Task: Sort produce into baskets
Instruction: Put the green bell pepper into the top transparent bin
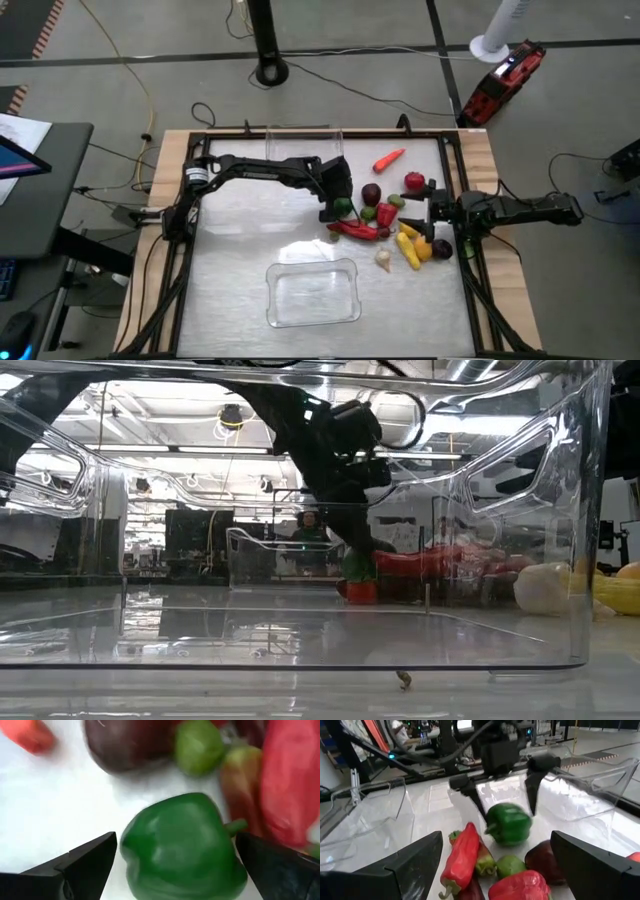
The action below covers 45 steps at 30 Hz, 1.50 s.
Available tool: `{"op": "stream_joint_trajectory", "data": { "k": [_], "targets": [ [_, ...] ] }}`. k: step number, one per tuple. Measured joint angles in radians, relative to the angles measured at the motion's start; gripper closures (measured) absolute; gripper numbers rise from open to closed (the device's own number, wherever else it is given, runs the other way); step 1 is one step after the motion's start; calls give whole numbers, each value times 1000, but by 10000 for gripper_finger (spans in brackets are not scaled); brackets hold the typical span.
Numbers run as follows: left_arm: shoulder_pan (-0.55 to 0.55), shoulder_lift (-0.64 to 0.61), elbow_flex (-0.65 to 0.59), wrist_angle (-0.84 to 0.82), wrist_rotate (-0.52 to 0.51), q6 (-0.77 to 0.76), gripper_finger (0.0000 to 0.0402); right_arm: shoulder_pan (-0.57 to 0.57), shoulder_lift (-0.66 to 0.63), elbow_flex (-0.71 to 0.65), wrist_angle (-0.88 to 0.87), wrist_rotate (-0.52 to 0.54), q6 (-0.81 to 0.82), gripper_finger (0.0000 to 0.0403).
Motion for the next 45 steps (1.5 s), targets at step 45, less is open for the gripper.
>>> {"op": "stream_joint_trajectory", "data": {
  "k": [45],
  "targets": [
    [251,-250,5,-75,-244,-28,27,-6,19,0,52,-2,-26,17]
  ]
}}
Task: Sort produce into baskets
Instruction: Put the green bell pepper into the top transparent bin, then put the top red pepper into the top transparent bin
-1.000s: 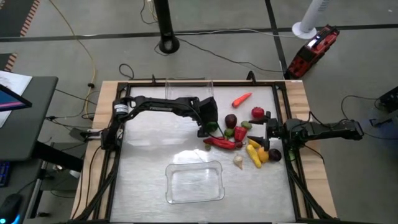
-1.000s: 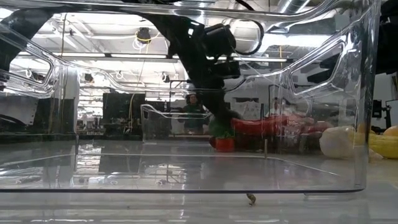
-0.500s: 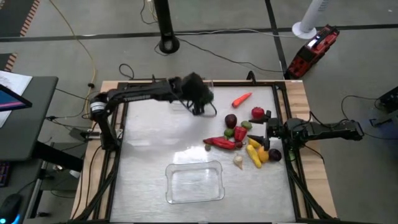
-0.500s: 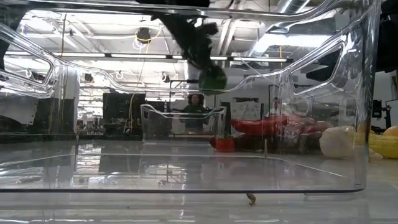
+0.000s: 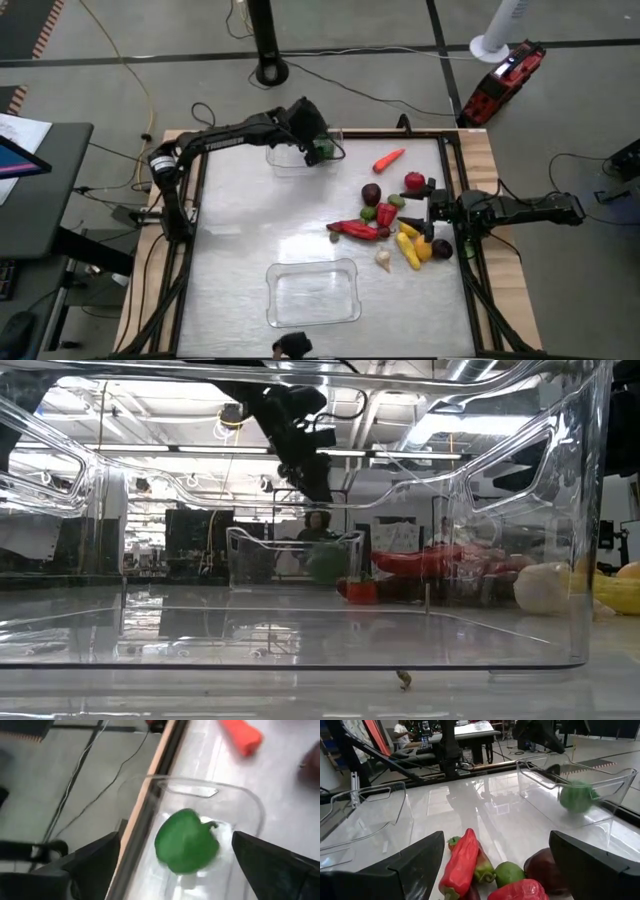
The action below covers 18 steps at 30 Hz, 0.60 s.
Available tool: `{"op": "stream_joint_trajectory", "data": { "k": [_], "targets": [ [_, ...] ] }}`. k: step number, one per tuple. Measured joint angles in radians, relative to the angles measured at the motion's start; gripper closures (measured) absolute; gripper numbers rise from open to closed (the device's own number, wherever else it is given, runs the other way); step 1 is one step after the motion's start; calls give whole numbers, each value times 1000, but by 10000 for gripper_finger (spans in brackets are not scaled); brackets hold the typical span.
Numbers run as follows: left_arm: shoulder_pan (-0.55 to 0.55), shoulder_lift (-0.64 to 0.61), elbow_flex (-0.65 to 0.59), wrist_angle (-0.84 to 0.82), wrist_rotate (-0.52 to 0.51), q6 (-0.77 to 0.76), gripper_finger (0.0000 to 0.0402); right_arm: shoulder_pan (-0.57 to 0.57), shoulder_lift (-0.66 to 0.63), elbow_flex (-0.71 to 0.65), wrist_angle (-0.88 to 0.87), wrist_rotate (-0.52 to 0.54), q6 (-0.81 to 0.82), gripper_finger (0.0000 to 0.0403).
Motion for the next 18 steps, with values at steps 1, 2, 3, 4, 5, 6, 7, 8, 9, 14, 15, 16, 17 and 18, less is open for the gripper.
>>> {"op": "stream_joint_trajectory", "data": {
  "k": [1,2,3,4,5,6,7,8,9,14,15,16,17,18],
  "targets": [
    [-11,0,7,-9,7,11,25,0,0,0,-1,0,1,17],
    [-25,0,9,-14,23,18,23,0,0,0,-2,0,6,17],
    [-45,0,10,-13,45,21,23,0,0,0,-3,0,8,17],
    [-69,0,10,-8,77,22,24,0,0,0,-6,0,8,17],
    [-100,4,11,-3,108,25,26,-1,0,0,-9,0,9,17],
    [-134,7,11,2,133,32,28,-1,0,0,-10,1,9,17],
    [-168,10,11,-1,143,39,30,-1,0,0,-9,1,10,17],
    [-201,12,10,-2,145,49,32,-1,0,0,-9,1,11,17],
    [-235,23,10,10,145,59,35,-1,0,0,-9,1,13,17],
    [-349,47,11,77,150,49,48,-1,0,0,-7,1,19,17],
    [-359,52,12,87,160,32,51,-1,0,0,-7,1,19,17],
    [-368,62,12,85,182,3,55,-1,0,0,-7,1,20,17],
    [-373,75,12,90,199,-27,58,-1,0,0,-6,2,20,17],
    [-375,92,12,97,211,-58,62,-2,0,0,-7,2,20,17]
  ]
}}
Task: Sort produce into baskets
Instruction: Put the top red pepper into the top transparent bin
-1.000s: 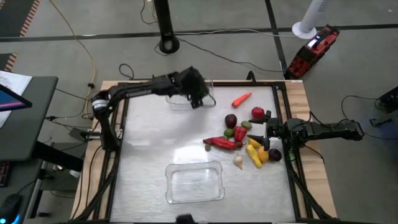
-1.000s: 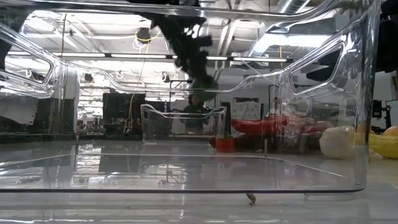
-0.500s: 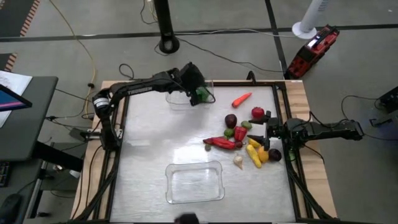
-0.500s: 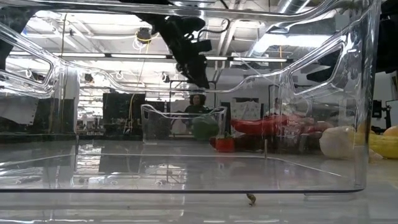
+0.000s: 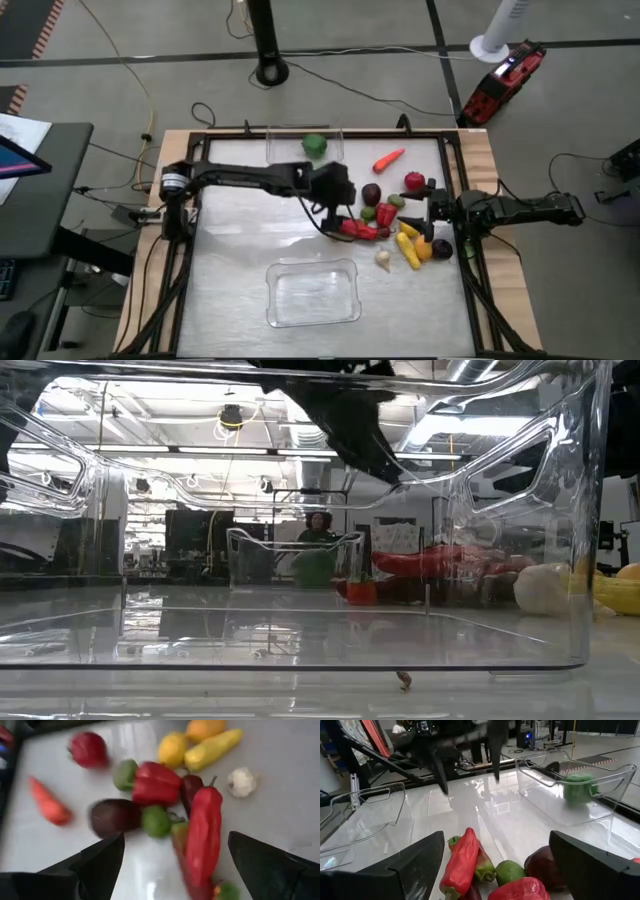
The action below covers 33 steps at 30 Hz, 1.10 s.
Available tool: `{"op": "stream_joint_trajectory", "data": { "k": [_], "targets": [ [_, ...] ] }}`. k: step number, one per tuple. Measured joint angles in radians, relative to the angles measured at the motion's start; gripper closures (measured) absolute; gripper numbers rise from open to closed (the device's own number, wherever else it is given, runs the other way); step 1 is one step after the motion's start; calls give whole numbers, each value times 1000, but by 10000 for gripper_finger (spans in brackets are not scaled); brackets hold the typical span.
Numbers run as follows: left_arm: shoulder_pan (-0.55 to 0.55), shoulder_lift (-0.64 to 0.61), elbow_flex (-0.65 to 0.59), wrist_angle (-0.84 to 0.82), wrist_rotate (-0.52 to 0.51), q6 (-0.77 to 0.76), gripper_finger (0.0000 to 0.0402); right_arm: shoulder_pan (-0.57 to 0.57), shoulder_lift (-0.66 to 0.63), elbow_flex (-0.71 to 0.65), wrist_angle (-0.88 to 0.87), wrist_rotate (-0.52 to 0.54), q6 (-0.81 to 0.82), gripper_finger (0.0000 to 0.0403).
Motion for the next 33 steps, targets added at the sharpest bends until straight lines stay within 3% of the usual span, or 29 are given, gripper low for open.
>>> {"op": "stream_joint_trajectory", "data": {
  "k": [8,15,27,33],
  "targets": [
    [17,104,-2,3,157,-68,83,0,6,0,-2,0,-3,17],
    [17,133,-2,-6,181,-47,95,0,6,0,-6,-1,-9,17],
    [6,181,-3,-14,177,-10,120,0,6,0,-9,0,7,17],
    [-13,204,-3,-25,87,35,141,0,7,0,-19,2,7,17]
  ]
}}
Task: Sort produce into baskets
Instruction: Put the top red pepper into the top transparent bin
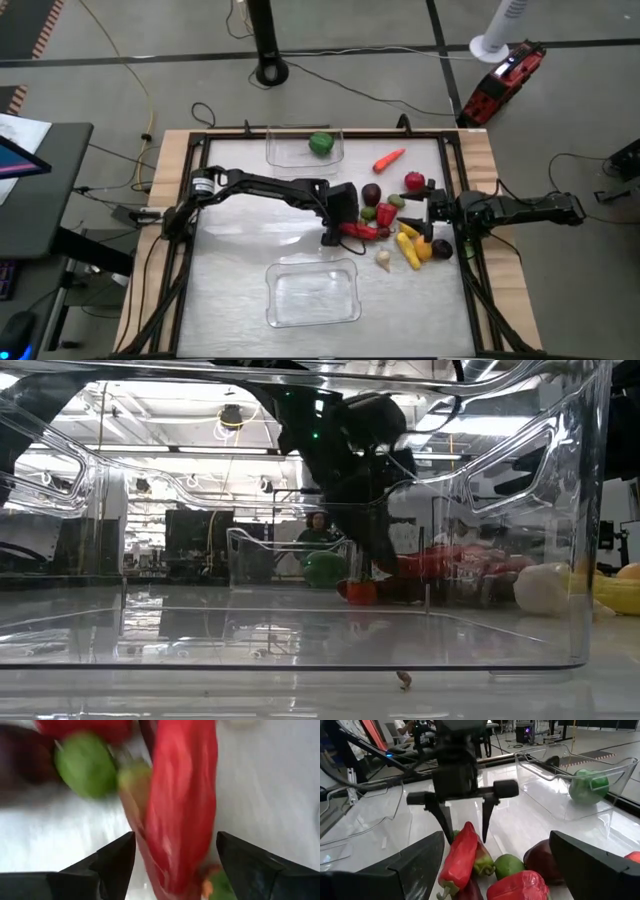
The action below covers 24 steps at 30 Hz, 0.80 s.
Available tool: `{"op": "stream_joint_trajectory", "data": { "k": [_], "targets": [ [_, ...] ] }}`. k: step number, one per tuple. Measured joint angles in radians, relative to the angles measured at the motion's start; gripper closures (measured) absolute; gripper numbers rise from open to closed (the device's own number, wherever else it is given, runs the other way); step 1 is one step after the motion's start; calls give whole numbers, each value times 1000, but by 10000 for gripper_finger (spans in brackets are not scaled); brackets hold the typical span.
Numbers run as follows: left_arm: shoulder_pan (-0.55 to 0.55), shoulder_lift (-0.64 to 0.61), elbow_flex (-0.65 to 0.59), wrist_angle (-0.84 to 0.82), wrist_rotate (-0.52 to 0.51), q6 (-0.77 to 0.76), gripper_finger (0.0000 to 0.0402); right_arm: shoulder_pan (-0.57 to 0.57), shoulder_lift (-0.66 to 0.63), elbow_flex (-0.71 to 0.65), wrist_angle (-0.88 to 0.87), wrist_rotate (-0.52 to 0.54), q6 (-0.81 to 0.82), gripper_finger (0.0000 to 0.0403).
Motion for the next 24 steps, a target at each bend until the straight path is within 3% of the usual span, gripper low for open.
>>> {"op": "stream_joint_trajectory", "data": {
  "k": [7,18,24],
  "targets": [
    [-3,-2,1,8,-22,12,197,0,5,0,-2,6,-1,17],
    [-2,-3,10,-7,-63,45,345,0,5,0,1,7,-17,17],
    [6,-7,98,-147,-94,72,367,0,5,0,16,14,-31,17]
  ]
}}
